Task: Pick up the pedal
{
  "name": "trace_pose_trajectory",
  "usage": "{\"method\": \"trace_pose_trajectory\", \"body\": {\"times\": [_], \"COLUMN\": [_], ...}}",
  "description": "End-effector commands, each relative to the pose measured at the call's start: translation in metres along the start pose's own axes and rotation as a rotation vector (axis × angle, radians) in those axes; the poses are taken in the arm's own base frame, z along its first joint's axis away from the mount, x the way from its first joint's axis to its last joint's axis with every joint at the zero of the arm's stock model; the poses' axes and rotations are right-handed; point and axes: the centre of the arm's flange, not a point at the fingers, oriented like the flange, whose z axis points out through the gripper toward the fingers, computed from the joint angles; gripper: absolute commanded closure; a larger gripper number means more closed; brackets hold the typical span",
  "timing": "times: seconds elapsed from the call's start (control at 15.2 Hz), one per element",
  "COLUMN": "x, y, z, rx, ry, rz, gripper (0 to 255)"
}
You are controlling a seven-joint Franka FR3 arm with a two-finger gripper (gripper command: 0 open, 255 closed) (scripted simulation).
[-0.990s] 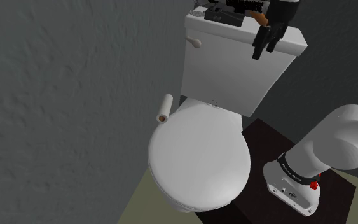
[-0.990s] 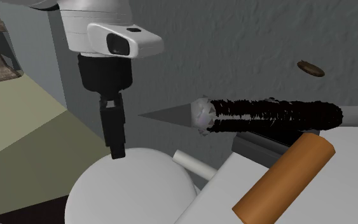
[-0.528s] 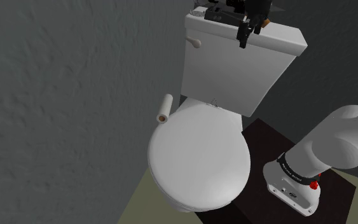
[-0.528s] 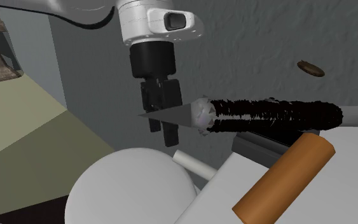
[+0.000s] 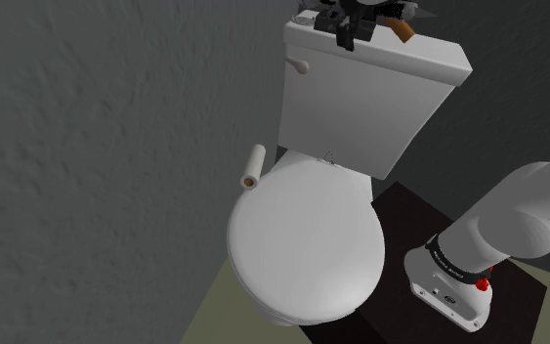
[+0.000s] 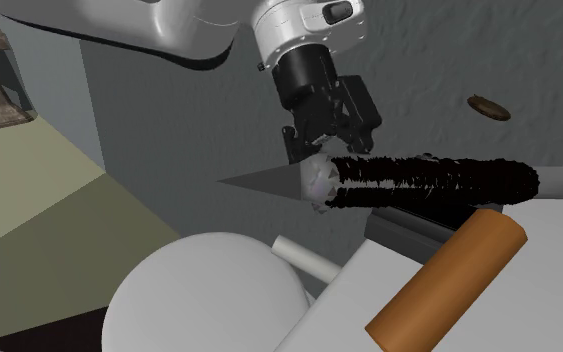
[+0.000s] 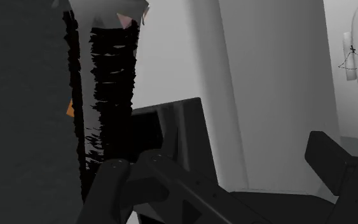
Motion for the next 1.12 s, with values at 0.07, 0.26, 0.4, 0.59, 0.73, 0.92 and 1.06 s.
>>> {"method": "trace_pose_trajectory", "body": {"times": [0.07,0.26,0.4,0.59,0.73,0.92,1.06], "x": [0.035,0.069,0.090,0.104,0.104,0.105,0.106], "y": [-0.005,-0.012,-0.018,-0.025,-0.032,-0.043,-0.048], "z": [-0.007,-0.012,-0.015,-0.012,-0.004,0.008,0.014], "rx": [-0.140,-0.276,-0.366,-0.419,-0.419,-0.419,-0.419], "ry": [0.016,0.030,0.039,0.045,0.045,0.045,0.045], "rz": [-0.032,-0.065,-0.087,-0.100,-0.100,-0.100,-0.100], "gripper": [0,0,0,0,0,0,0]}}
